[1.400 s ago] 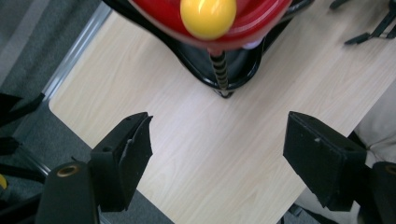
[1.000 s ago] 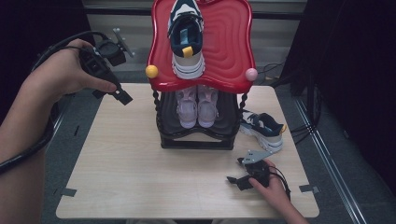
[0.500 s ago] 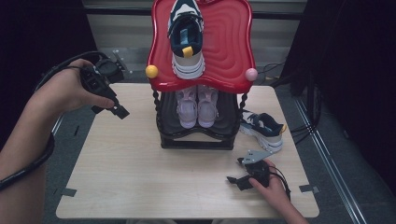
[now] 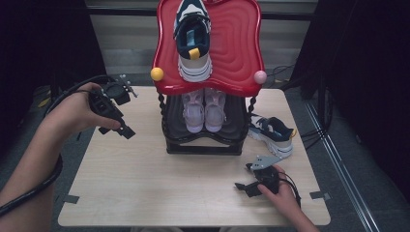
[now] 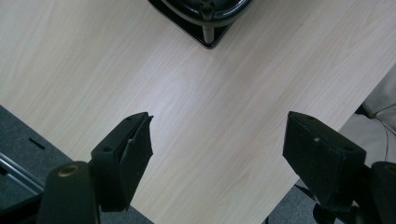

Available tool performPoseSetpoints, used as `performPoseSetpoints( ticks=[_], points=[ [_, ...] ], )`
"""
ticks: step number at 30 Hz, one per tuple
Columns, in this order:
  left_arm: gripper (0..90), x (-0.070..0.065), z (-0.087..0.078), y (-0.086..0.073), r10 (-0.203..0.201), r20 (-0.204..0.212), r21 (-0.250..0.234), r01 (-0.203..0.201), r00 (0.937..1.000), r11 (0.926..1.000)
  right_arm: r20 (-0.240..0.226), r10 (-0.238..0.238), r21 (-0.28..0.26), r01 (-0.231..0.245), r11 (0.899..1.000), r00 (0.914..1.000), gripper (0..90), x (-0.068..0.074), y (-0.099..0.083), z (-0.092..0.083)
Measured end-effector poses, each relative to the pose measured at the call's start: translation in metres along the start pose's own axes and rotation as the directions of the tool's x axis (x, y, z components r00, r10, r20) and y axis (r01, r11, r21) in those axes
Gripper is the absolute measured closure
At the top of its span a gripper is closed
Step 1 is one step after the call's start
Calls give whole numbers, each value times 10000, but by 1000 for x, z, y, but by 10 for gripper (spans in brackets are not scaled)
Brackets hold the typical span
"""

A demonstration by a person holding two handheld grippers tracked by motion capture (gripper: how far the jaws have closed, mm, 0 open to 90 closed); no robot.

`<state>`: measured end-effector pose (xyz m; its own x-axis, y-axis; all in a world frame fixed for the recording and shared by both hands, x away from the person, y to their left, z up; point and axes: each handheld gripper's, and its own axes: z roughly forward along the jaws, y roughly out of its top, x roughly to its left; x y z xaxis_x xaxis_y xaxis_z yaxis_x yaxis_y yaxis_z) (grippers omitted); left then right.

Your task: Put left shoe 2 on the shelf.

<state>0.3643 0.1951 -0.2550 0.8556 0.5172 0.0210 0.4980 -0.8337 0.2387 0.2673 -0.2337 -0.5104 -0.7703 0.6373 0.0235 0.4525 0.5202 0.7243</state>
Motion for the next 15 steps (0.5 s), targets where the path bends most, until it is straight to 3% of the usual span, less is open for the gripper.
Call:
performPoseSetpoints(
  ticks=[15],
  points=[
    [234, -2, 47, -18, -63, 498, -400, 83, 9987, 9992, 4, 0, -19, 0, 10000, 10000, 131, 0, 0, 0]
  ],
)
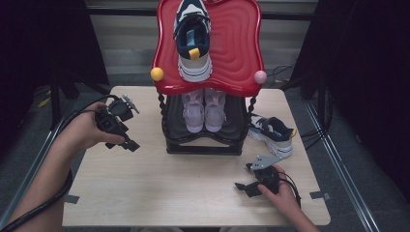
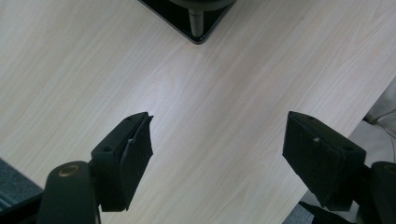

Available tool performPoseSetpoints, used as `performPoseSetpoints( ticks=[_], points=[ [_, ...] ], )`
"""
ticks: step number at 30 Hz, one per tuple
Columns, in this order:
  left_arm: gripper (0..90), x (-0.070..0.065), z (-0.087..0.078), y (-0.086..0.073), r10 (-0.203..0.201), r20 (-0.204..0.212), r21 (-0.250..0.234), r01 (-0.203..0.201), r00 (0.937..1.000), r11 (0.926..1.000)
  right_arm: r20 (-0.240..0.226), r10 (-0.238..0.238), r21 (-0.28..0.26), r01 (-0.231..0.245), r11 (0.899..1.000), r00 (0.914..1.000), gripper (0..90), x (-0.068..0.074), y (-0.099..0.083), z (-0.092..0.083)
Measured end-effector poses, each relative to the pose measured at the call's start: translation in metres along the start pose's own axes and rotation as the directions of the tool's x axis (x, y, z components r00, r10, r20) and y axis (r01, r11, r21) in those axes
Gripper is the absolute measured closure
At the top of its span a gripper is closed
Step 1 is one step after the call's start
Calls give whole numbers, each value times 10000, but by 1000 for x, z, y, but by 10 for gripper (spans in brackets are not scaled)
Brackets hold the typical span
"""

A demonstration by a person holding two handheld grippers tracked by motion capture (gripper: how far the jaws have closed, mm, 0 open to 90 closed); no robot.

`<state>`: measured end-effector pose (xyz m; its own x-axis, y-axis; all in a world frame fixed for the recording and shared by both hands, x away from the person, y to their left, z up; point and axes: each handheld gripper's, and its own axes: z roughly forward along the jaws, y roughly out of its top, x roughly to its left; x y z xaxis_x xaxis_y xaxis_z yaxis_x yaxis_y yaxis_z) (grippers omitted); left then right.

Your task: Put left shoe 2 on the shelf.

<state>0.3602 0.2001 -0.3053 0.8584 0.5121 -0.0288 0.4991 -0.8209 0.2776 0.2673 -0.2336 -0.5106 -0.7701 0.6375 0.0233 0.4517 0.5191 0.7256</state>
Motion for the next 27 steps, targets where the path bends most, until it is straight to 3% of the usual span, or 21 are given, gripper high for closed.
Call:
performPoseSetpoints(
  ticks=[9, 15, 23, 27],
  points=[
    [234, -5, 30, -8, 70, 377, -226, -62, 9993, 9997, 1, 3, -6, -3, 10000, 10000, 131, 0, 0, 0],
    [234, -10, 52, -15, -66, 674, -628, 109, 9977, 9980, -41, 24, 42, -24, 10000, 10000, 131, 0, 0, 0],
    [234, -13, 82, -26, -101, 873, -494, 145, 9961, 9987, -39, 23, 44, -22, 10000, 10000, 131, 0, 0, 0],
    [234, -15, 93, -31, -125, 925, -678, 189, 9956, 9975, -41, 26, 43, -26, 10000, 10000, 131, 0, 0, 0]
  ],
)
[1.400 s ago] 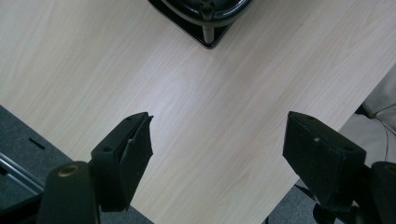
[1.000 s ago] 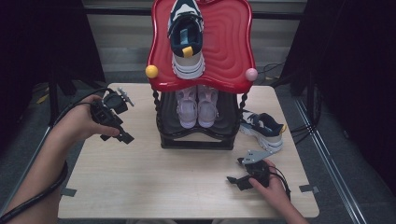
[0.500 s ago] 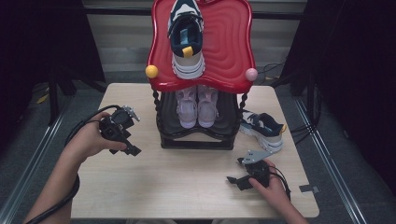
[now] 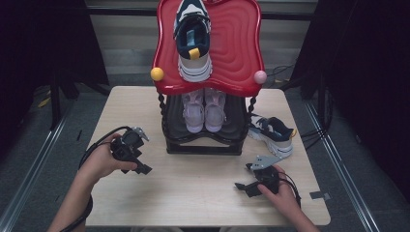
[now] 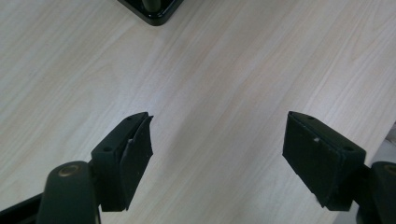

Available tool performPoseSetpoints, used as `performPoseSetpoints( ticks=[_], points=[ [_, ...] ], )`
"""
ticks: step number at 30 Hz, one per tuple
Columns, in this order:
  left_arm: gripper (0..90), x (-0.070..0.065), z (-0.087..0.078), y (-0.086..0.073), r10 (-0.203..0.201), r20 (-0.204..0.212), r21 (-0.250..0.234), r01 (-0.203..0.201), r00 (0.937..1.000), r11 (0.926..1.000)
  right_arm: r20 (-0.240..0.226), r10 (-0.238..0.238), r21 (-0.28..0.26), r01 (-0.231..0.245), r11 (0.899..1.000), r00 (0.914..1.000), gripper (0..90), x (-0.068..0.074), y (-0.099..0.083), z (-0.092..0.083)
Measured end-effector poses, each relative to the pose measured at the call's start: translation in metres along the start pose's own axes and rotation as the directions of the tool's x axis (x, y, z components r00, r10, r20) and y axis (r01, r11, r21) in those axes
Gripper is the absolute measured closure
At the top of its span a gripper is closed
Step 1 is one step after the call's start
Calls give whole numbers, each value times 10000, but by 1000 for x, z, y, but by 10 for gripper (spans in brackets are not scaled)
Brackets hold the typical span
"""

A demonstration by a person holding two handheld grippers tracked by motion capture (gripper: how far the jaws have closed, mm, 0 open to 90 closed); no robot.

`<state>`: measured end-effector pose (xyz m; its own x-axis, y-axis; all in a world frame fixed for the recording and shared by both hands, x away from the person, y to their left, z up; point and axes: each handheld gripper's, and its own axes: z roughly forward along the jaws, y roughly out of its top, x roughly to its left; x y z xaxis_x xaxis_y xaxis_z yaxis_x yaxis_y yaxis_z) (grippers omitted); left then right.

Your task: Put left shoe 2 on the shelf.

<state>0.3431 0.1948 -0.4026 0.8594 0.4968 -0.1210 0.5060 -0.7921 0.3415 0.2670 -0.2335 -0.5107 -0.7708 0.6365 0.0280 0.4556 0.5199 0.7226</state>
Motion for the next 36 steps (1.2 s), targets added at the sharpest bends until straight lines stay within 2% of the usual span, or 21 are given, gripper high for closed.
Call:
performPoseSetpoints(
  ticks=[3, 6, 12, 21, 26, 32, 36],
  points=[
    [234, -1, 8, -4, -10, 3, -118, 10, 10000, 9999, 1, -4, 0, 4, 10000, 10000, 131, 0, 0, 0],
    [235, -2, 19, -8, -151, 14, -441, 151, 9999, 9989, 1, -3, 1, 3, 10000, 10000, 131, 0, 0, 0],
    [234, -6, 40, -10, -35, 129, -491, 42, 9999, 9988, 4, -4, -1, 4, 10000, 10000, 131, 0, 0, 0],
    [235, -11, 60, -13, -9, 120, -890, 19, 9999, 9960, 6, -3, 0, 3, 10000, 10000, 131, 0, 0, 0],
    [234, -12, 67, -14, -33, -125, -1057, 19, 9999, 9944, 6, 0, -2, 0, 10000, 10000, 131, 0, 0, 0],
    [233, -13, 72, -19, -93, -542, -1699, -1, 9985, 9855, 3, -2, 0, 2, 10000, 10000, 131, 0, 0, 0],
    [231, -15, 77, -22, -37, -854, -1791, -117, 9963, 9838, 3, -4, 0, 4, 10000, 10000, 131, 0, 0, 0]
  ],
)
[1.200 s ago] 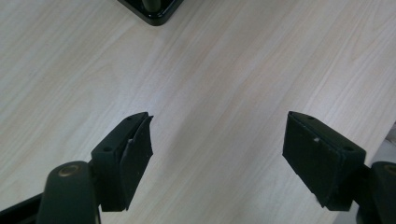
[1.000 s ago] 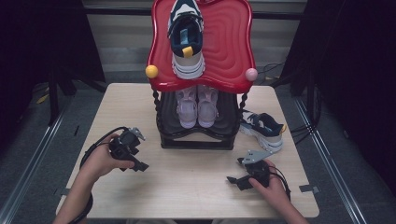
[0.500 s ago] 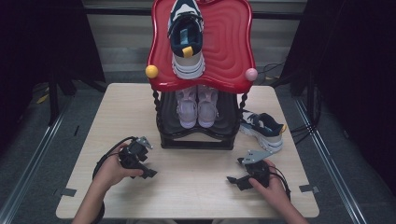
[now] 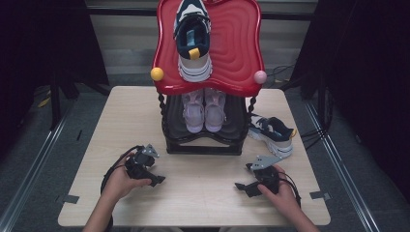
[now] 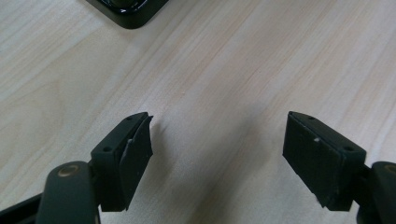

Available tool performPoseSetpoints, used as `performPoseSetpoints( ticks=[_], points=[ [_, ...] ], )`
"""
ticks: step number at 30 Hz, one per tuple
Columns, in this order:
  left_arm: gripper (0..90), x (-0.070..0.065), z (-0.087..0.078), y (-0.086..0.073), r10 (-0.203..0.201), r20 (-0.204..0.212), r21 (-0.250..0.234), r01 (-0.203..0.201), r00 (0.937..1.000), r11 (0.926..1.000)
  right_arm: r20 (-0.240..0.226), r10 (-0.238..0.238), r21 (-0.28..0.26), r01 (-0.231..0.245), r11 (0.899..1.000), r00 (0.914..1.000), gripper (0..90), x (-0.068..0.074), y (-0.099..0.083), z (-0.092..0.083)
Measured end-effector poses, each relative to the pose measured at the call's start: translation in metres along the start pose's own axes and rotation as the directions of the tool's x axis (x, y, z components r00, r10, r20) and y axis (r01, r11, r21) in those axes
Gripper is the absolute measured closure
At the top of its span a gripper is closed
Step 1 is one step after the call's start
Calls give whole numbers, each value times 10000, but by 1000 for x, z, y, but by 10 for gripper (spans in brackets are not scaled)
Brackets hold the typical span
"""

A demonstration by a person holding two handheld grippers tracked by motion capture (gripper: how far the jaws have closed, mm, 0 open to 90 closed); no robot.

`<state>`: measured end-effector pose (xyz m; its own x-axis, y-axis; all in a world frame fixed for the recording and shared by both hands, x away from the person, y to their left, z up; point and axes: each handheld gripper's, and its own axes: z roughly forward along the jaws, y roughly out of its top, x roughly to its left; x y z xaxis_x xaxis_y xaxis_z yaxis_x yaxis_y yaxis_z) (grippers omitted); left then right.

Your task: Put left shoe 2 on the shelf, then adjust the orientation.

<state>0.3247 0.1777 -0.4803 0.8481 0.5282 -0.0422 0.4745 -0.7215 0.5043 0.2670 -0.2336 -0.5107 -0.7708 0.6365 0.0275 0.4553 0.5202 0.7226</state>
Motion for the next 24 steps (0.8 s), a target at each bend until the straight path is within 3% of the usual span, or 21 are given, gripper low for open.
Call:
performPoseSetpoints(
  ticks=[4, 7, 14, 17, 21, 24],
  points=[
    [229, -2, 5, -7, -28, -356, -492, 10, 9994, 9988, 24, 6, 6, -6, 10000, 10000, 129, 0, 0, 0],
    [211, -3, 7, -12, -266, -258, -950, 241, 9993, 9952, 10, -4, -2, 4, 10000, 10000, 127, 0, 0, 0],
    [151, -6, 10, -23, -220, -250, -1772, 172, 9994, 9840, -149, -57, 188, 60, 9998, 9999, 141, -4, -2, -6],
    [150, -5, 10, -27, -182, -293, -2060, 118, 9994, 9785, -185, 180, 312, -174, 9994, 9997, 149, -10, -2, -14],
    [148, -6, 11, -33, -250, -241, -2570, 180, 9994, 9662, 102, -77, 831, 68, 9965, 9999, 156, -21, 2, -28],
    [147, -5, 11, -36, -127, -321, -2740, 34, 9994, 9617, 304, -42, 919, 13, 9958, 9995, 167, -33, 2, -42]
  ],
)
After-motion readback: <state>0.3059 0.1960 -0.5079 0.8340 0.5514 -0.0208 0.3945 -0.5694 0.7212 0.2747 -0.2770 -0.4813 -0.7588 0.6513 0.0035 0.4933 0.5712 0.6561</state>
